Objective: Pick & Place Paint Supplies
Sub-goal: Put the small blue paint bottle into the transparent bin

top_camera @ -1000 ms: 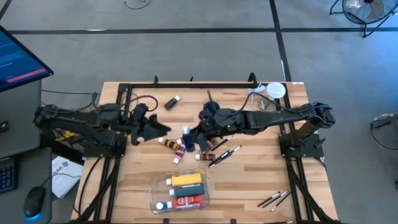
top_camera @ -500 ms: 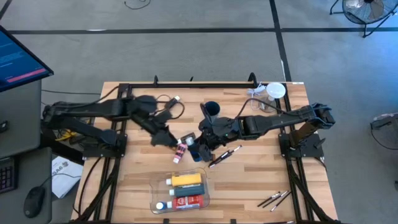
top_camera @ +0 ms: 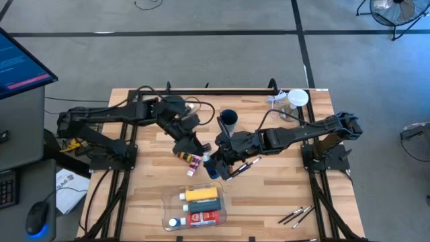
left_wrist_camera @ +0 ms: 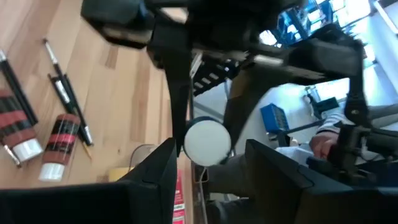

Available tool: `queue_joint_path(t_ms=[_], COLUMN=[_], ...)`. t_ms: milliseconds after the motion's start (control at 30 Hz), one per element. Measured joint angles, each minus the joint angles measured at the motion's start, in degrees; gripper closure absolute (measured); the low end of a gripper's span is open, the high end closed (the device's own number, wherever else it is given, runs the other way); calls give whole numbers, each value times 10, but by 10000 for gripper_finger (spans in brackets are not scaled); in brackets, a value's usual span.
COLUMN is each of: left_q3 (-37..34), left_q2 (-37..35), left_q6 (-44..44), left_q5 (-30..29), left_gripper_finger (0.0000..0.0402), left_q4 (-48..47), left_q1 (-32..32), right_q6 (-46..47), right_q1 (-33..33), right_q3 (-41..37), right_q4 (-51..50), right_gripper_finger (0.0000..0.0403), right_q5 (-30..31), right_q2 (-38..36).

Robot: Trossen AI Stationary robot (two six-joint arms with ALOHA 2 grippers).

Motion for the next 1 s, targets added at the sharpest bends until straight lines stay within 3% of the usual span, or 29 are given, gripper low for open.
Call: queue_joint_path(t_ms=[1000], left_q3=[-1], left_q2=[16], left_q6=[25], left_q5=[-7], left_gripper_finger=[253], left_q4=[28], left_q1=[-16], right_q6=[-1], right_q1=[-16], right_q3=[0], right_q4=[-4], right_gripper_finger=[278], right_q5=[0], right_q2=[-1])
